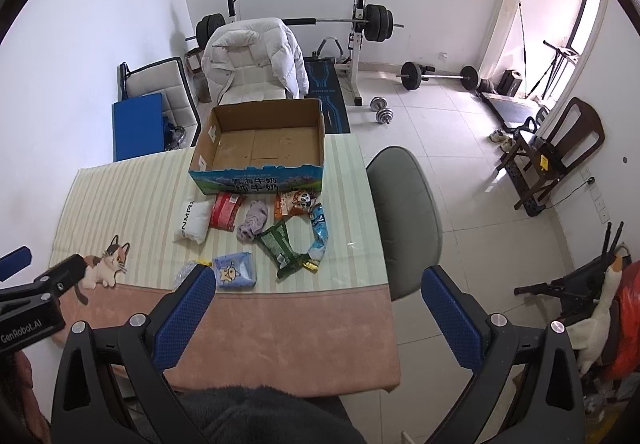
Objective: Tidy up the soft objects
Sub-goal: 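Grasp the white NMAX bag with the left tool while the right tool grasps the green snack bag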
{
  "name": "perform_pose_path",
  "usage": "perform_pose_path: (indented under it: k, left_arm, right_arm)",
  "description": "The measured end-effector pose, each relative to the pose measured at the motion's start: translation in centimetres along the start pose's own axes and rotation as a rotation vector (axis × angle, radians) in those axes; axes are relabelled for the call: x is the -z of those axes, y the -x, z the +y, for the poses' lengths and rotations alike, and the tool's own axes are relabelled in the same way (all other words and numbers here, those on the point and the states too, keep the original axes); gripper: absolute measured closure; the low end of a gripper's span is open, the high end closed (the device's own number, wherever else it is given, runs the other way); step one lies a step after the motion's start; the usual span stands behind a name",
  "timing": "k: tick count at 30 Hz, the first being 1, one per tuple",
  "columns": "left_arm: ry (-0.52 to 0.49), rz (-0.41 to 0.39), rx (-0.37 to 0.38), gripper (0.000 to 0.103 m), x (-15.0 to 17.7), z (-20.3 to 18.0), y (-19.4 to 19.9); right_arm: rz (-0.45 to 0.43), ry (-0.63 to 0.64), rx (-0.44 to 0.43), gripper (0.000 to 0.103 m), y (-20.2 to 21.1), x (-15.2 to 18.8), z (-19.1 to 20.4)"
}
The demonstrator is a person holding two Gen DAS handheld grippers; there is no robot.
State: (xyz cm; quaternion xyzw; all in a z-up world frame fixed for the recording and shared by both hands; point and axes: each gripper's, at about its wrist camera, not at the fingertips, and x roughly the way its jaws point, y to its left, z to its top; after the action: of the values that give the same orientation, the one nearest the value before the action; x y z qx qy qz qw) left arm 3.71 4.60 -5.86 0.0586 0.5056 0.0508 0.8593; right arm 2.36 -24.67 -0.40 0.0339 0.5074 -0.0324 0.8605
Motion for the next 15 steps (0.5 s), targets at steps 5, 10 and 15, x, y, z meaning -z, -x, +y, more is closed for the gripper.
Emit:
perform_pose_path:
  k: [5,10,15]
  left_arm:
    - [-0.072,0.042,-0.141,0.0,0.5,1.6,-8.7]
    - [-0.189,0.146,-0.118,0.0,2.0,1.3,-16.7]
    - [-0.298,0.198,-0.102,0.005,1.9,0.3,-23.3]
  right_arm:
    - [0.214,-0.023,-0.092,0.0,-11.6,0.0,1.5]
    - [0.382,-0.058,-0.165,0.0,-22.8,2.0,4.0]
    - [0.489,-0.005,-0.151,0.0,-30.6,2.7,5.2]
